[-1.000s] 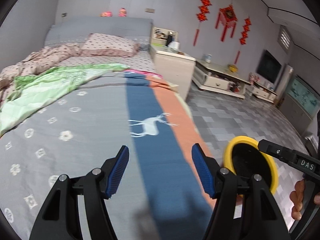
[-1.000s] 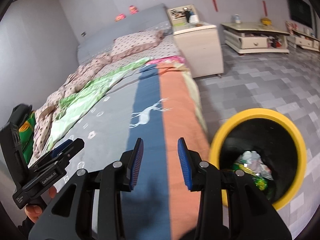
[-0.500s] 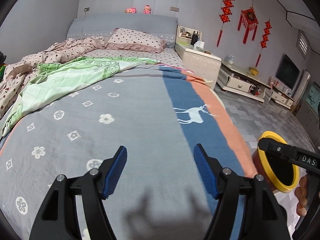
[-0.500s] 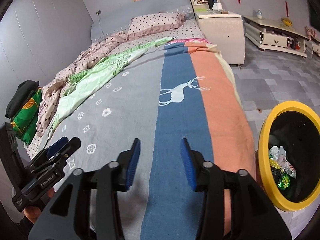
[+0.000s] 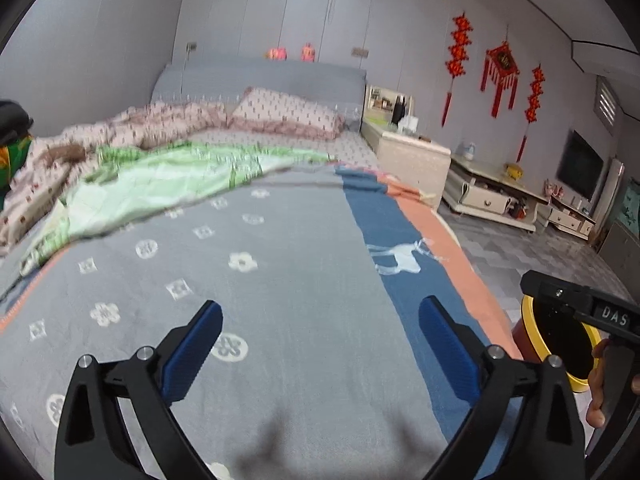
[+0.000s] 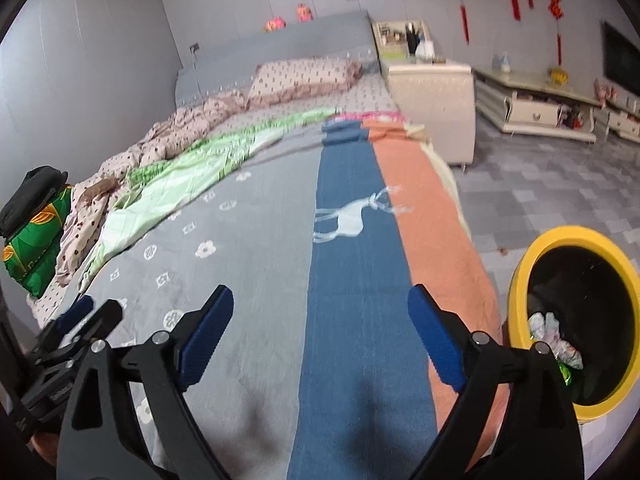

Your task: Collect trash

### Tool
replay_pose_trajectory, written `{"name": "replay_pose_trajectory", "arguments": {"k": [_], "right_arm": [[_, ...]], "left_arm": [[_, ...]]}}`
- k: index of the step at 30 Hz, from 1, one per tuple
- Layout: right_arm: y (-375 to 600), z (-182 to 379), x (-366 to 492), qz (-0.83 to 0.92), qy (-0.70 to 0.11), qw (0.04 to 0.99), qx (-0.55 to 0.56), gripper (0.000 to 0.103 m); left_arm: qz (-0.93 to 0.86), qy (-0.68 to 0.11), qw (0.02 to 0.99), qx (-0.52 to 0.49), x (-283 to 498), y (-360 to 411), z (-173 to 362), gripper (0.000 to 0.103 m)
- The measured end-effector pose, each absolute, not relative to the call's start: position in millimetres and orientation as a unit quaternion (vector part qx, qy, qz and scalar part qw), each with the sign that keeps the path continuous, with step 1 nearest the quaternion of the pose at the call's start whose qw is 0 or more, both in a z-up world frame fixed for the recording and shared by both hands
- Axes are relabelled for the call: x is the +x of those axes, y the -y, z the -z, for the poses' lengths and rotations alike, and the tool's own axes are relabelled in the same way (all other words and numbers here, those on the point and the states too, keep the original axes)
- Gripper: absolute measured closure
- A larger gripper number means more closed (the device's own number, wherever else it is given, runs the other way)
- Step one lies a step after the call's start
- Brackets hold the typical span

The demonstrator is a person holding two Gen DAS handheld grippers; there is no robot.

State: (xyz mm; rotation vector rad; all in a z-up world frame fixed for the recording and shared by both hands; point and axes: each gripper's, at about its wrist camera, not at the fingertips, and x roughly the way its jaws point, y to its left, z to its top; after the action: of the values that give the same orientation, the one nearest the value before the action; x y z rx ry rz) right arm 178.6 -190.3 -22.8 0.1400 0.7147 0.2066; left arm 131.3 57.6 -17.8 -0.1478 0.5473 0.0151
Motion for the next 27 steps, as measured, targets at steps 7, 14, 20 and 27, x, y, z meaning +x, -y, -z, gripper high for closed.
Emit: {"name": "replay_pose_trajectory", "arguments": {"k": [7,14,20,27], "right_arm": [[198.3,10.4,160.0,-0.048,-0.296,0.951,0.071,0.01],[205.0,-1.0,137.2,-0.011,-0.248,0.966,0.076,0.008],[206.6,-7.9,116.0,-0.006,-0.222,0.972,0.082,0.008],[208.9,-11.9,104.8,0.001,-0.214,0.973,0.085,0.008]], "left_arm": [[-0.004,-0.218,0.974,-0.053,104.1,-46.9,-9.1,0.008],[0.001,-0.177,0.983,-0.053,78.0,-38.5,-29.2,0.008],[0.007,-0.159,0.985,-0.066,63.4,-38.5,-37.3,0.008],[0.009,-0.158,0.984,-0.084,59.3,-46.3,-39.3,0.008]]}}
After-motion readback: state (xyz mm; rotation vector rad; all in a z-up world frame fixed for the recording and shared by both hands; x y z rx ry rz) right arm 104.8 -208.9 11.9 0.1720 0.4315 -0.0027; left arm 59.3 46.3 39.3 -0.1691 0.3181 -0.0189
